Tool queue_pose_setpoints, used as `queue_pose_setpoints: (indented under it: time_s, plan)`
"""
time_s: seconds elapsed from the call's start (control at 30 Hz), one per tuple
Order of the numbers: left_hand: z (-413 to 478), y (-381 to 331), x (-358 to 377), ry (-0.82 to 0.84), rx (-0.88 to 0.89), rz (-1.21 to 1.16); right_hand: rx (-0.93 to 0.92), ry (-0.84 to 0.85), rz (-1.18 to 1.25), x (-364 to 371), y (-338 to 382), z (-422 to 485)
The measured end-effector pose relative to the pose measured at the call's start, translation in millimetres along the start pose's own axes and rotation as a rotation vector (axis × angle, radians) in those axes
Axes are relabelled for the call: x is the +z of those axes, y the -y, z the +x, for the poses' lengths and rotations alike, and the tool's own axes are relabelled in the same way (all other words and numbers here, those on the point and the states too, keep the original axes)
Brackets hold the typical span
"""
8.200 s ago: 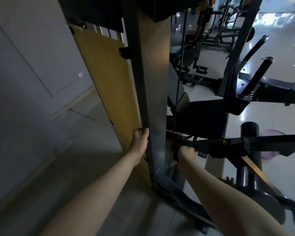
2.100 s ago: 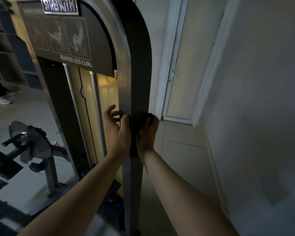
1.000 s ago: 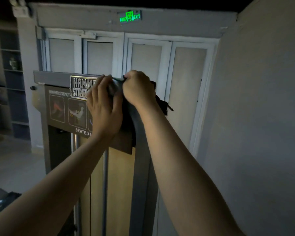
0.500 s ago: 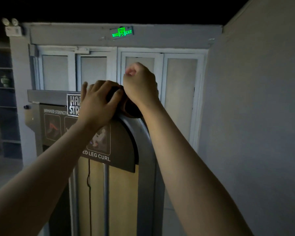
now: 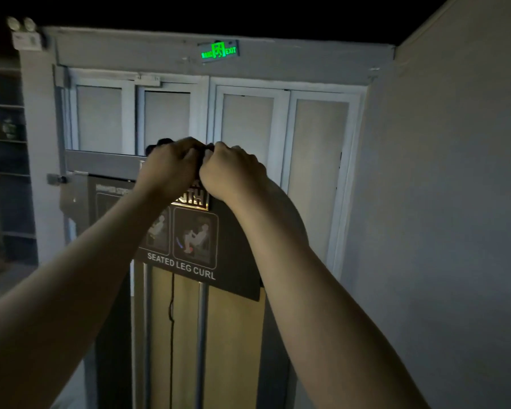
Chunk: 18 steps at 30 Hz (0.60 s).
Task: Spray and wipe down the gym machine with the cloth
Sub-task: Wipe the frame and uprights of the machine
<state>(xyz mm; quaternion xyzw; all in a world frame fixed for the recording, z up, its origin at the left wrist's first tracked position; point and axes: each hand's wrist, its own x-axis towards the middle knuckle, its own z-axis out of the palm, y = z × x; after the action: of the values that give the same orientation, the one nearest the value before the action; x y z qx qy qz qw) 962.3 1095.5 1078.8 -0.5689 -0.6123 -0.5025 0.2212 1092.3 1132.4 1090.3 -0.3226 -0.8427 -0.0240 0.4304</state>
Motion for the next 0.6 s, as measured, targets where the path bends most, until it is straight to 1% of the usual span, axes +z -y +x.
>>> queue_pose_setpoints:
  time_s: [0.03, 0.13, 0.27, 0.33, 0.4, 0.5, 0.57, 0.6]
  plan:
    - [-1.2, 3.9, 0.1, -0.023, -0.037, -0.009, -0.003, -0.023, -0.042, 3.0, 4.7, 0.7]
    - [3.7, 22.9, -4.4, -0.07, -0.06, 0.065, -0.027, -0.089, -0.173, 11.5, 15.9, 0.1]
    - [11.0, 56.7, -15.7, -0.102, -0.12, 0.077, -0.032, -0.009, -0.286, 22.5, 37.9, 9.3]
    - [13.5, 67.9, -20.9, -0.114, -0.129, 0.121, -0.048, 0.044, -0.354, 28.3, 47.1, 14.3]
    - [19.0, 81.5, -29.1, -0.086, -0.166, 0.189, -0.09, 0.067, -0.419, 35.2, 57.6, 19.4]
    - [28.7, 109.8, -42.1, -0.036, -0.286, 0.236, -0.125, 0.088, -0.461, 40.5, 64.1, 24.9]
    - [32.6, 134.5, -46.8, -0.019, -0.407, 0.215, -0.168, 0.056, -0.467, 43.4, 62.4, 25.1]
    - [35.6, 145.7, -44.1, -0.002, -0.433, 0.23, -0.194, 0.02, -0.472, 44.2, 59.6, 23.9]
